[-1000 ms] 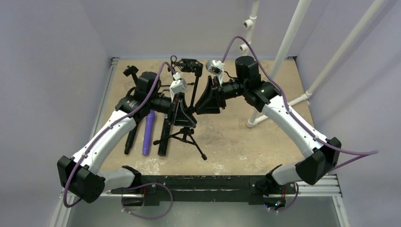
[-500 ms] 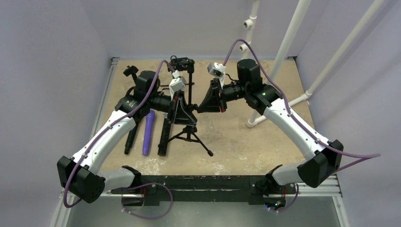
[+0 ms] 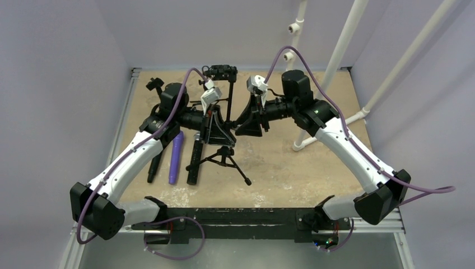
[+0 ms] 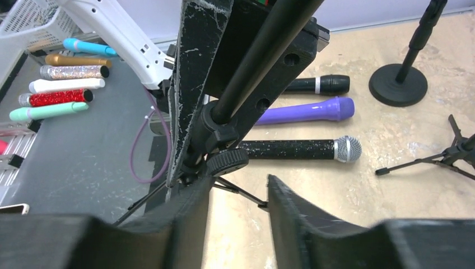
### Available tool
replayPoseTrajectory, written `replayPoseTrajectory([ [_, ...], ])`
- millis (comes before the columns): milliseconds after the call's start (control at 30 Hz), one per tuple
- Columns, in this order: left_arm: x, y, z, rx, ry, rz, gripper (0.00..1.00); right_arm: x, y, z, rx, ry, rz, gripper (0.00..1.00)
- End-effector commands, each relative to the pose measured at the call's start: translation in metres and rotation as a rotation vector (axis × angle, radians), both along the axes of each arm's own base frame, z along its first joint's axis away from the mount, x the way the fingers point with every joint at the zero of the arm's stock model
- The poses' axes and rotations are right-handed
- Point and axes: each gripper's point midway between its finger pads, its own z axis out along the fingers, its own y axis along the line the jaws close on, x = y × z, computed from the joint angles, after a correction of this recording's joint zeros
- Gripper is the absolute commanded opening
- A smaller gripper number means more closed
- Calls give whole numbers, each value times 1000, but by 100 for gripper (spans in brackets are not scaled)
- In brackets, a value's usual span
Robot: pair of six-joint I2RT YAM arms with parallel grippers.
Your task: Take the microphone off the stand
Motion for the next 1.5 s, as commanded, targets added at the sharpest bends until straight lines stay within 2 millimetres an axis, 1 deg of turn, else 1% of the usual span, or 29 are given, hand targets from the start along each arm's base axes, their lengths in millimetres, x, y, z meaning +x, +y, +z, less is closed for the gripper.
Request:
replayPoseTrajectory([
  [0,-9,1,17,-65,-75,-73,0,-14,-3,23,40,-45,37,47],
  [33,-10,1,16,-63,-73,-78,0,-16,-3,23,44,-37,49,50],
  [100,-12,2,14,-60,-74,-83,0,-19,-2,24,51,-27,68,53],
  [267,-13,3,9,-49,-86,-89,0,-21,-1,29,64,-16,80,54],
  [400,-16,3,6,-42,-88,-95,0,-18,2,34,73,-12,78,54],
  [633,-14,1,2,-34,-89,-89,0,-19,5,36,92,17,91,48],
  [667,-13,1,2,-33,-87,-88,0,-18,5,36,92,20,91,46],
  [700,-13,1,2,-33,-85,-89,0,-18,5,35,93,22,91,42],
  [733,-12,1,3,-32,-84,-87,0,-18,6,35,92,23,92,35],
  [967,-9,-2,8,-38,-54,-97,0,-16,7,33,79,-18,82,0],
  [1133,-4,-7,23,-75,-23,-90,0,-3,1,27,13,-148,16,0],
  [1233,1,-9,32,-91,-5,-73,0,6,-3,29,-19,-216,-23,0],
  [1467,16,-8,46,-114,51,-1,0,17,-10,31,-77,-338,-80,0],
])
